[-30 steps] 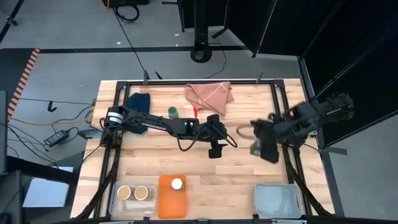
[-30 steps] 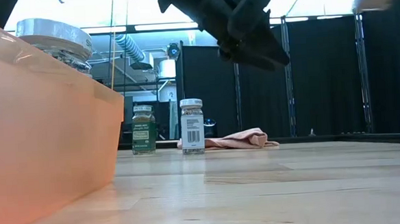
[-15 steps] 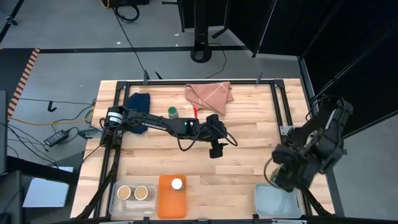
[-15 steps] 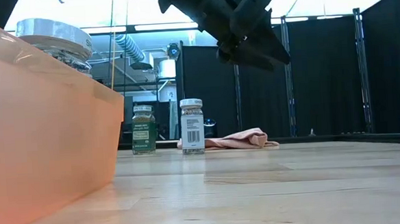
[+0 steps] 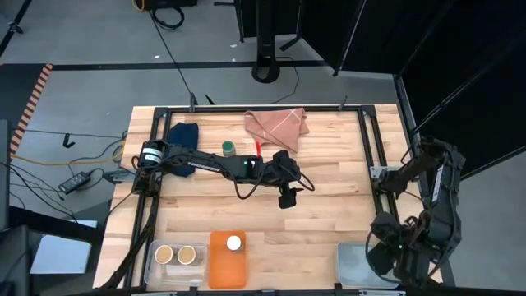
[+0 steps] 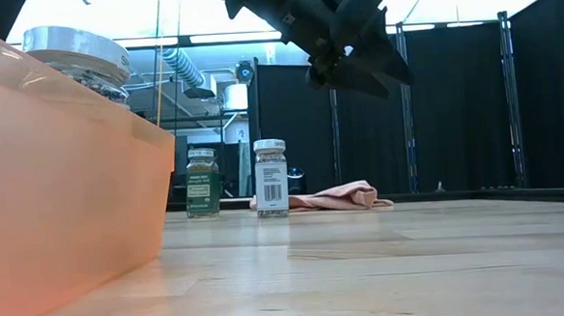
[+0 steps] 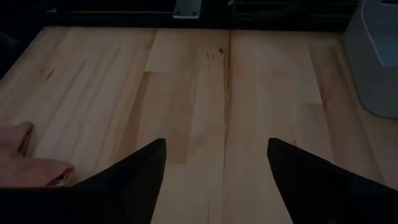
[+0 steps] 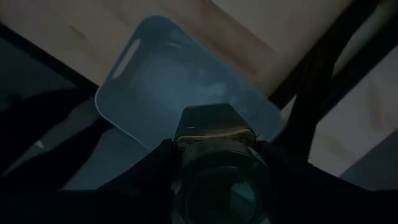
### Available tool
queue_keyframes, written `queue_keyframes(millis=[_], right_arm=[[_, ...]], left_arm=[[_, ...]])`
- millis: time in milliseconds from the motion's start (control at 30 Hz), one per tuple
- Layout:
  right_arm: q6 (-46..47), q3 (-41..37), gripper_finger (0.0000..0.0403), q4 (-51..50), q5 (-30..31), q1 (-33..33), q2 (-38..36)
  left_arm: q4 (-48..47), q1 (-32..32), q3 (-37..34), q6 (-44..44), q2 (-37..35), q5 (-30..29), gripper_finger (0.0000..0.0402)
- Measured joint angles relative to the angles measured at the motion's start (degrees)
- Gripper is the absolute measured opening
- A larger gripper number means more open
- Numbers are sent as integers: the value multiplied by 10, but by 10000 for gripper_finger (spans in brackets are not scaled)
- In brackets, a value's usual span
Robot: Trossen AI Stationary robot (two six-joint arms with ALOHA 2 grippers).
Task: Sort spices by type
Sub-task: Put the bottom green seasoning bottle into the gray bin
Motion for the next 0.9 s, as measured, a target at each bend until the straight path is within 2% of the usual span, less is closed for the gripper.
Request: queue_keyframes(millis=[267, 567, 900], right_arm=[[121, 0, 208, 9, -13, 18, 27], [133, -1, 208, 7, -50, -5, 59], [134, -4, 208, 13, -51, -22, 79]], left_arm=[[12, 0, 0, 0, 0, 0, 284], [12, 0, 0, 3, 0, 0, 284], [12, 1, 0, 4, 0, -2, 284]])
